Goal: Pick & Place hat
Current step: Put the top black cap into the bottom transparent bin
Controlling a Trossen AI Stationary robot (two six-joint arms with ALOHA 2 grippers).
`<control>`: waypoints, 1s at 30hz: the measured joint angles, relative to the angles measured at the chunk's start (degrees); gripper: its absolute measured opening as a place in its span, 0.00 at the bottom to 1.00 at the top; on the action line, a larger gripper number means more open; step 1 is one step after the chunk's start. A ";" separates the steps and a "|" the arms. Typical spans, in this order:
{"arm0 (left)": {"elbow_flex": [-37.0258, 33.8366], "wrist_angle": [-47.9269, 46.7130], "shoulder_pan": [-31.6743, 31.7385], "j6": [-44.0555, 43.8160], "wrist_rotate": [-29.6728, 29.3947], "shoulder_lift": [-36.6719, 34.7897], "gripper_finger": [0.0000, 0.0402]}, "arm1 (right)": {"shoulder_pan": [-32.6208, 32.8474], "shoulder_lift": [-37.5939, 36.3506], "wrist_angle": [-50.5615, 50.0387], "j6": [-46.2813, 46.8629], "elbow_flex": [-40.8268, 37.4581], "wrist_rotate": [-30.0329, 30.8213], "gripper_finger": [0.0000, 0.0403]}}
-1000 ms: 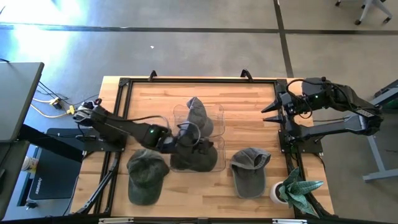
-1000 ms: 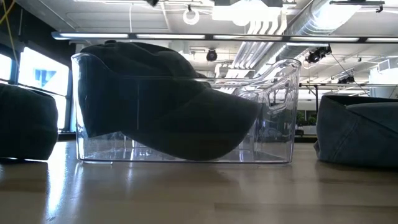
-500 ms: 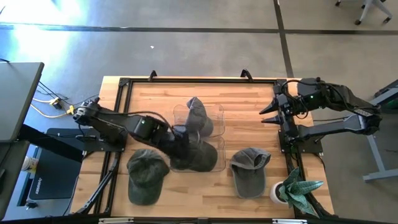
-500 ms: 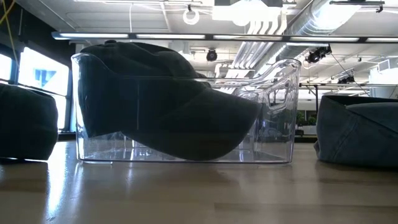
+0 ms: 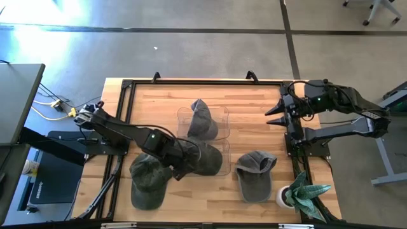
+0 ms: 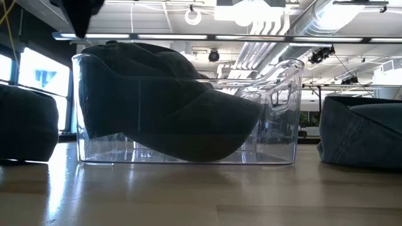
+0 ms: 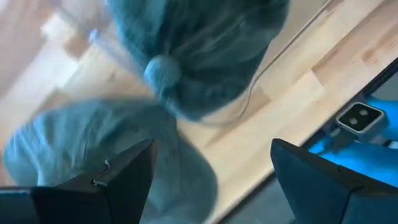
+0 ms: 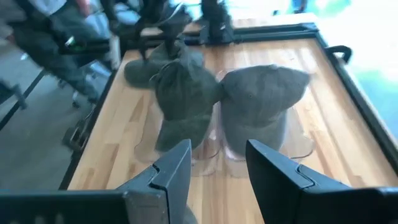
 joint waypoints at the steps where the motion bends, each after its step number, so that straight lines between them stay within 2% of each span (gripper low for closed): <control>1: -0.85 1.64 -0.03 0.93 -1.50 -0.03 0.77 | 0.00 0.02 0.68 0.73 0.00 0.93 0.37; 5: -3.32 4.99 0.17 3.16 -6.72 -0.03 0.75 | -0.02 0.05 4.05 4.05 0.00 1.60 0.37; 9: -4.55 9.40 0.11 4.32 -7.90 -0.03 0.70 | -0.02 0.06 6.61 6.89 0.00 1.27 0.37; 17: -4.57 26.12 -0.36 6.13 -11.57 -0.03 0.48 | 0.00 0.06 8.82 9.02 0.00 2.22 0.37; 23: -4.57 34.51 -0.21 0.91 -17.45 -0.03 0.29 | -0.02 0.06 8.89 11.01 0.00 4.03 0.37; 30: -4.57 35.20 -0.23 -11.03 -26.19 -0.03 0.07 | -0.02 0.06 8.87 11.03 0.00 4.03 0.37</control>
